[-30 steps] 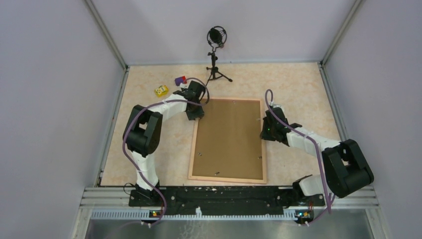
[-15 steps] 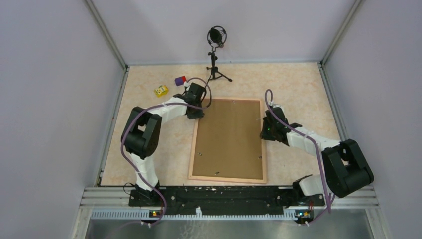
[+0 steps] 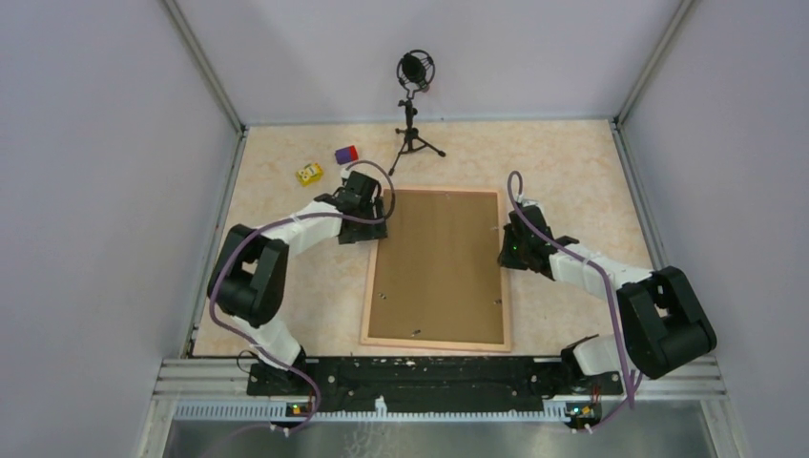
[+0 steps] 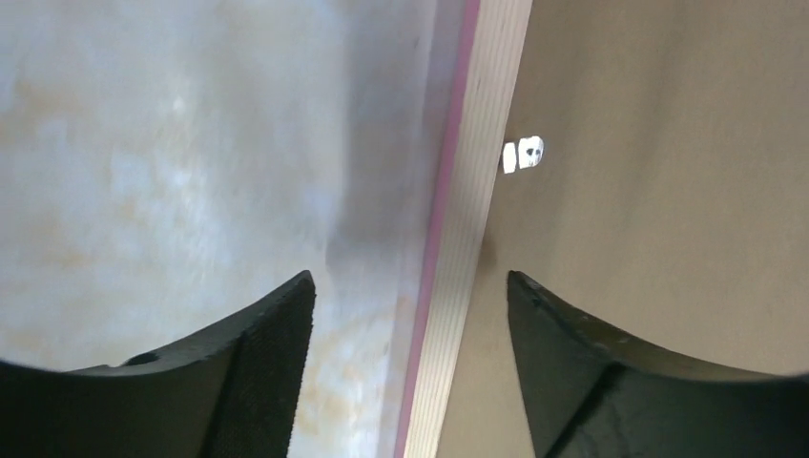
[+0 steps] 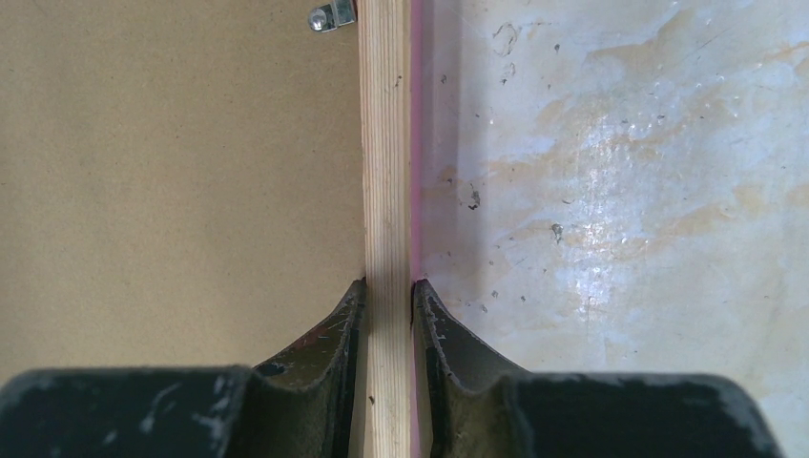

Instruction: Put the photo into the frame

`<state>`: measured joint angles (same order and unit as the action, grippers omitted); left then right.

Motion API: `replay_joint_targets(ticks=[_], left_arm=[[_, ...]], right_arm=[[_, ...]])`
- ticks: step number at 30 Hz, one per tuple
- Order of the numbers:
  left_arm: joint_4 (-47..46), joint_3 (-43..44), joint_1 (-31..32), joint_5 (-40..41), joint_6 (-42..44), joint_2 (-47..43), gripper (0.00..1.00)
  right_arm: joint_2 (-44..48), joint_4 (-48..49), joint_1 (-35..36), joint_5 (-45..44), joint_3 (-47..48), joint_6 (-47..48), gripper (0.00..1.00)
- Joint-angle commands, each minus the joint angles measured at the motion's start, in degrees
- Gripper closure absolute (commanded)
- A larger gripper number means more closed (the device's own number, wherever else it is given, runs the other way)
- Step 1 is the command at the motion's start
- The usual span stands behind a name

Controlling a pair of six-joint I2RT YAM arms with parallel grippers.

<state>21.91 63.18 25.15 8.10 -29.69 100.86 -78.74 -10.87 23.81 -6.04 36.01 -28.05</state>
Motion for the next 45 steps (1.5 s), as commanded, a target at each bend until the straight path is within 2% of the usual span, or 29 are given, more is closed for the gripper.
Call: replay_joint_targets(ticks=[1,5,8,11,15,19,23,25,28,30,34,37,38,40,45], left_arm=[[7.75,-2.62,-0.14,-2.68,-0.07,-11.92,0.19],[10.35,-8.03,-0.18,-10.68,-1.24,-15.58,0.16],[4.68,-11.5,-0.19,-17.64,-0.01,-14.92,0.2],[-1.0,-11.1,-0.17,-21.57,-0.7,-11.98,0.23],[-3.42,-4.89,-0.15,-22.47,-0.68,-3.77,0.22],[-4.33,4.24,0.43,-23.5,1.04,3.67,0.19],[4.05,15.81,4.37,-16.39,4.91,9.1,0.13],[7.65,17.97,6.54,-11.69,5.98,9.06,0.11],[11.2,14.83,7.71,-5.07,5.03,4.52,0.11],[11.87,9.14,7.73,-4.82,3.86,-1.2,0.12],[13.5,-2.93,7.83,-11.45,-0.45,-12.75,0.1],[14.77,-9.75,7.98,-14.58,-8.83,-17.41,0.05],[14.65,-12.08,7.99,-15.48,-13.01,-18.25,0.07],[14.02,-13.37,8.05,-15.38,-16.2,-18.52,0.13],[16.11,-10.37,7.26,-7.02,-16.9,-16.1,0.21]], right_arm=[[-1.46,-0.56,0.18,1.8,-1.56,0.96,0.89],[-1.96,-0.85,0.18,1.81,-1.38,0.6,0.9],[-1.1,-1.42,0.19,1.7,-2.05,-0.65,0.92],[0.91,-1.27,0.18,1.46,-3.77,-2.71,0.99],[3.09,-1.97,0.18,0.89,-5.51,-6.82,1.0],[4.18,-4.61,0.17,-1.96,-6.14,-15.12,1.0],[2.24,-8.95,0.18,-5.09,-5.05,-24.39,1.0],[0.49,-11.43,0.21,-5.17,-3.6,-29.09,1.0],[-1.79,-11.51,0.18,-3.29,-2.72,-33.2,1.0],[-2.78,-9.51,0.18,-1.37,-3.16,-34.99,1.0],[-3.55,-6.32,0.18,0.67,-3.71,-36.28,1.0],[-3.88,-6.88,0.18,0.3,-3.09,-35.89,1.0],[-3.91,-6.95,0.18,0.02,-2.98,-35.27,1.0],[-3.85,-7.66,0.18,-0.64,-2.8,-34.82,1.0],[-2.75,-8.89,0.18,-2.04,-2.72,-33.72,1.0]])
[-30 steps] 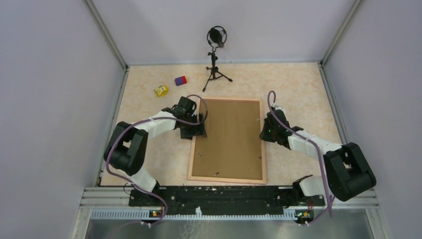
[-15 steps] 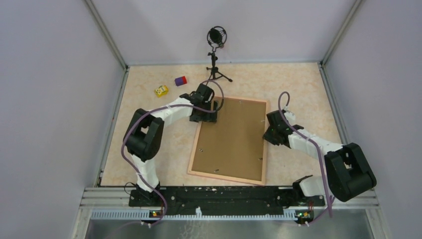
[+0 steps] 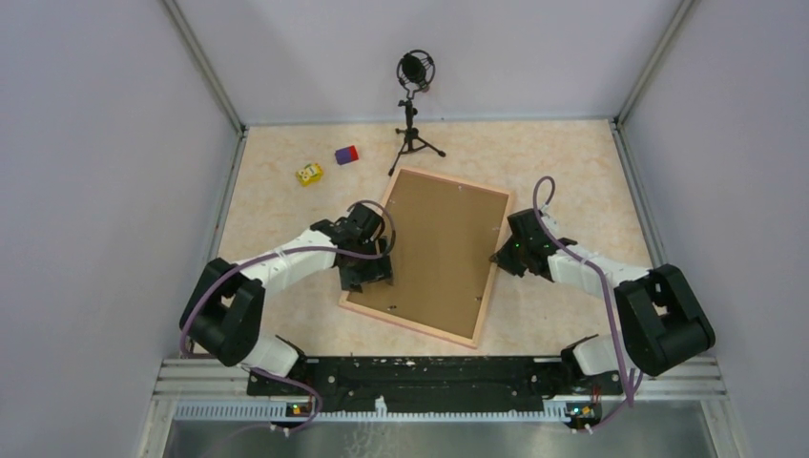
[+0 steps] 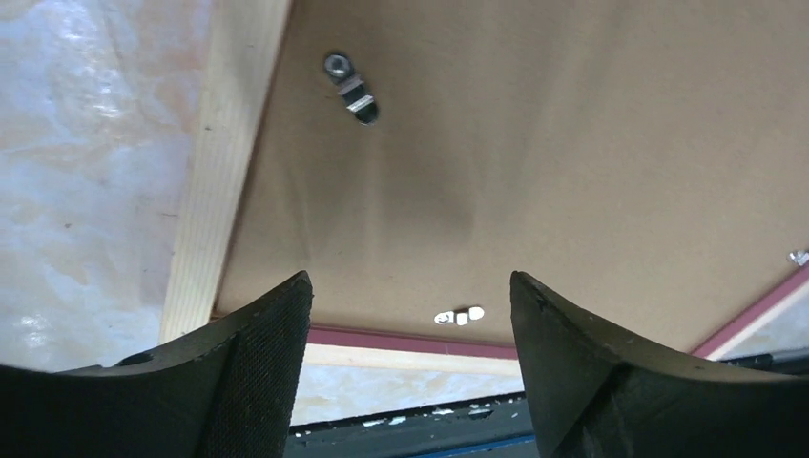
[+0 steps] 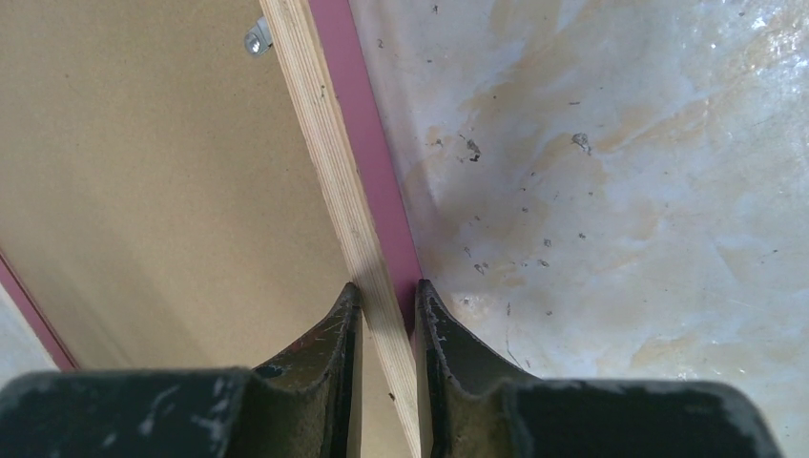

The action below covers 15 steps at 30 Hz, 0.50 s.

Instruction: Put the photo into the frame

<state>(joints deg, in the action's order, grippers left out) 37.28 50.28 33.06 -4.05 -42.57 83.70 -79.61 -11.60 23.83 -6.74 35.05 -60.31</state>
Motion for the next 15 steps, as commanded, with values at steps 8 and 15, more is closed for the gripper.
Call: replay_joint_targets(ticks=[8,15], left_arm=[[0.8,5.86,-2.04,11.52,1.82,-2.92,0.22],[-0.23,6.34,-3.7,11.71,7.65,0.7,0.22]], right_arm=[[0.8,-8.95,0.16,-2.73,-2.32,-0.32,1.0],[0.59,-8.91,0.16,-2.34,-2.18,0.9,1.0]])
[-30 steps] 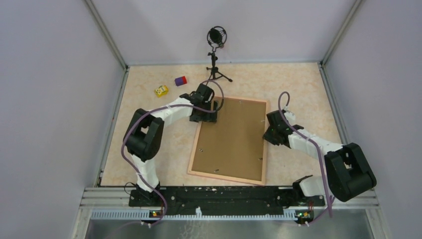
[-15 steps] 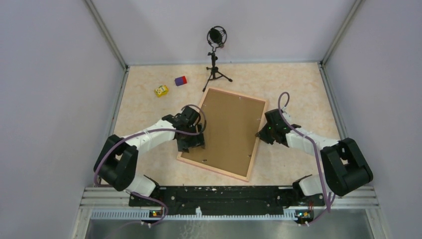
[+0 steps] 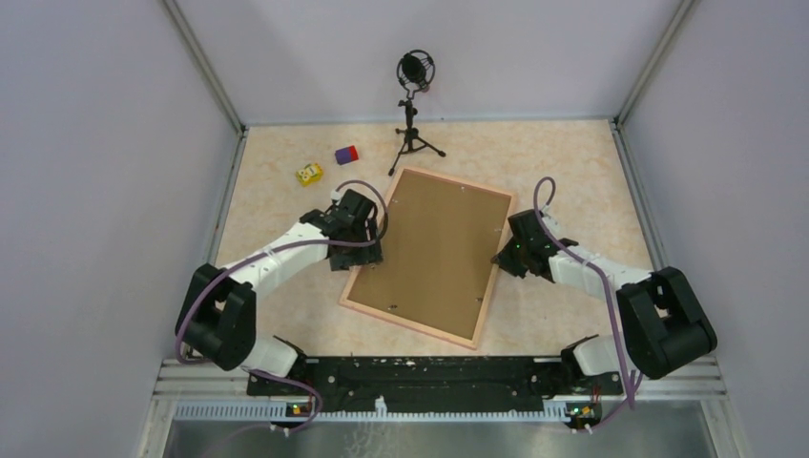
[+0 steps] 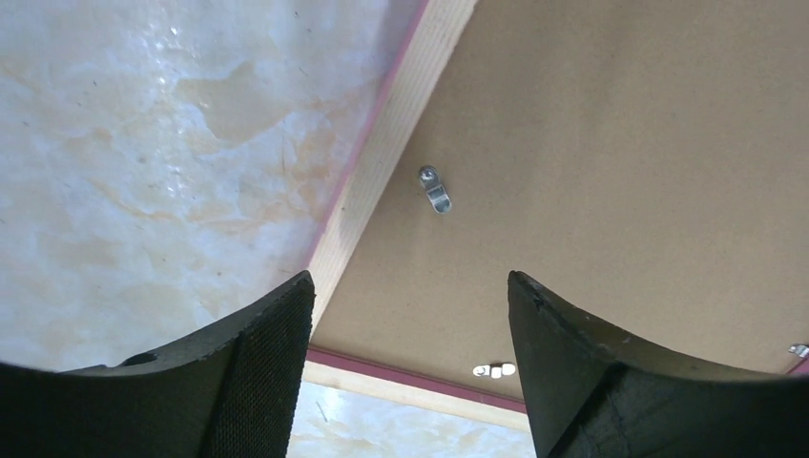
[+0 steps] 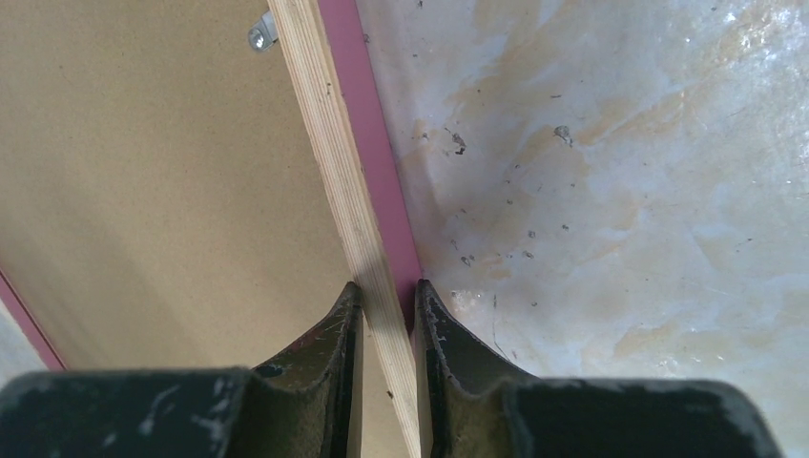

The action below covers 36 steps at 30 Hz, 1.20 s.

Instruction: Put the photo into the frame

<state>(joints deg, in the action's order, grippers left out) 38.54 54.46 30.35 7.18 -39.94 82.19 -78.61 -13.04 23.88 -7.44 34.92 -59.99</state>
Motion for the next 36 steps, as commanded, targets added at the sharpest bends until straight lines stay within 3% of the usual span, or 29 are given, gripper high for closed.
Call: replay_joint_targets(ticks=[1,8,14,17,23,28,36], left_arm=[[-1.68,2.29,-1.04,0.01,6.23,3.21,0.23],[-3.9,2.99,-1.08,1.27,10.01,9.72,0.31],[-4.57,2.46,-1.12,2.32,9.63,10.36,0.45],[-4.65,2.06,-1.08,3.09,9.54,10.88,0.44],[-4.08,2.26,-1.08,0.59,7.91,10.51,0.32],[-3.94,2.65,-1.17,0.0,5.81,8.82,0.32],[-4.72,3.29,-1.17,0.28,5.11,13.12,0.32]], right_arm=[[-0.41,-7.3,0.12,-1.61,-2.11,0.73,1.0],[-0.33,-6.74,0.16,-1.15,-2.78,0.74,1.0],[0.16,-6.91,0.12,-1.57,-3.1,0.74,1.0],[0.17,-6.66,0.12,-1.31,-3.1,0.91,1.0],[0.12,-6.7,0.12,-1.2,-2.88,1.22,1.0],[0.26,-6.33,0.12,-1.03,-3.32,1.25,1.0],[0.53,-6.74,0.12,-0.9,-3.13,1.63,1.0]])
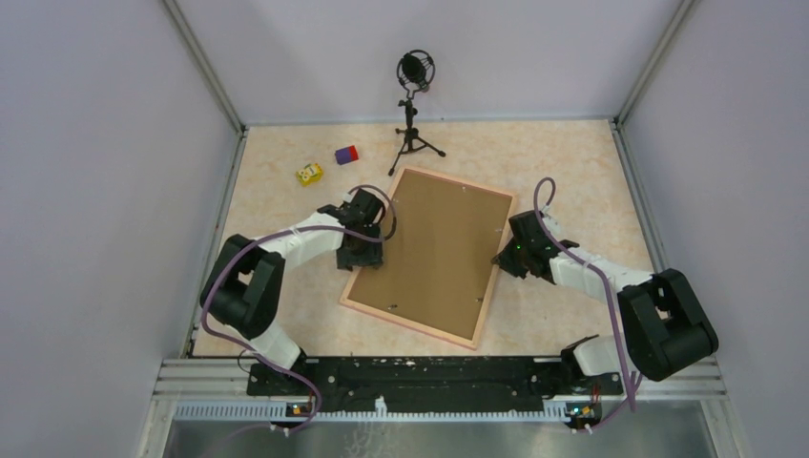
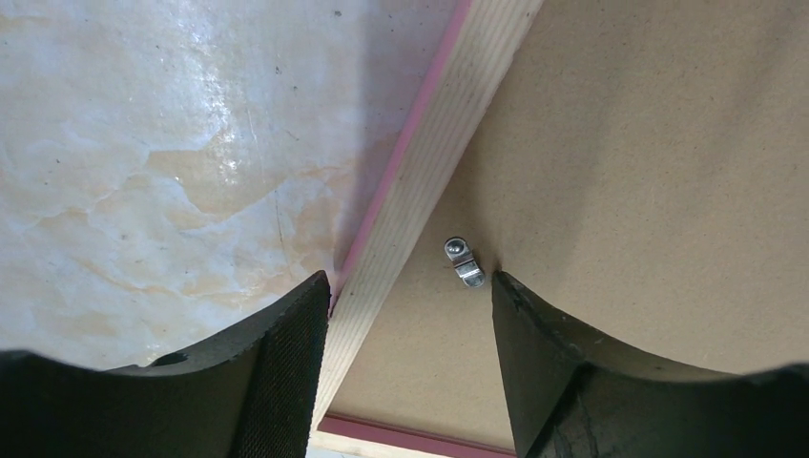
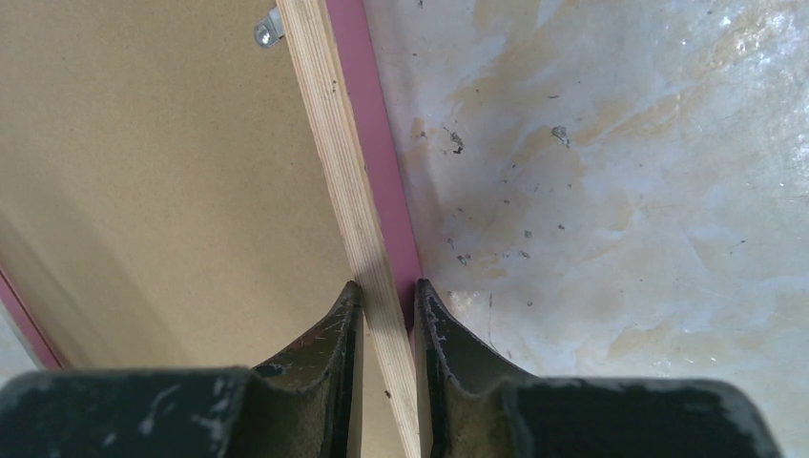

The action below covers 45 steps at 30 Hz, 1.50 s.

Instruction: Put the photo into the frame

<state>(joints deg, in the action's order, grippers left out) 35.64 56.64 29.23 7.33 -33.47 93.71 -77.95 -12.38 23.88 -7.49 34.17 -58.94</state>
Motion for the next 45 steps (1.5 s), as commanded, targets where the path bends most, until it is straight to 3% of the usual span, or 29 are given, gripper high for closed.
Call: replay_joint_targets(ticks=[1,4,12,23,29,33,35,37,39,42,45], left_arm=[[-1.88,0.82,-0.05,0.52,-1.26,1.71,0.33],[-1.72,-0.27,-0.16,2.55,-1.12,1.69,0.37],[-2.64,-2.32,-1.33,5.37,0.35,1.13,0.63],[-10.74,-1.83,-2.66,1.64,-0.62,3.13,0.75],[-16.55,-4.07,-5.03,-5.3,-7.64,2.96,0.65],[-17.66,-3.8,-5.11,-5.34,-9.32,2.13,0.6],[-17.87,-3.63,-4.98,-6.02,-6.02,0.32,0.45],[-17.58,-4.99,-4.99,-5.53,-2.97,-4.48,0.2],[-13.28,-5.44,-4.98,-3.25,-0.49,-9.62,0.03],[-2.47,-3.95,-5.06,-1.0,0.38,-15.9,0.01],[8.34,-4.06,-5.06,-4.28,-4.7,-20.08,0.01]], right_arm=[[-0.03,-7.47,0.12,-0.86,-2.39,0.58,1.0],[0.31,-7.65,0.14,-0.9,-2.45,0.59,1.0],[0.59,-7.67,0.12,-1.06,-2.65,0.73,1.0],[1.1,-7.37,0.14,-0.95,-2.66,2.82,1.0],[3.52,-3.87,0.55,0.86,-4.96,3.87,1.0],[6.41,-3.2,2.34,0.62,-7.22,2.52,1.0],[8.33,-2.5,2.9,1.19,-8.29,3.11,1.0],[10.04,-0.94,2.94,2.46,-8.6,6.0,1.0],[11.46,-2.39,2.81,1.45,-7.24,8.36,0.77],[13.53,-6.76,2.87,-1.34,-3.98,11.65,0.39],[15.74,-10.47,3.05,-4.65,0.46,16.7,0.17]])
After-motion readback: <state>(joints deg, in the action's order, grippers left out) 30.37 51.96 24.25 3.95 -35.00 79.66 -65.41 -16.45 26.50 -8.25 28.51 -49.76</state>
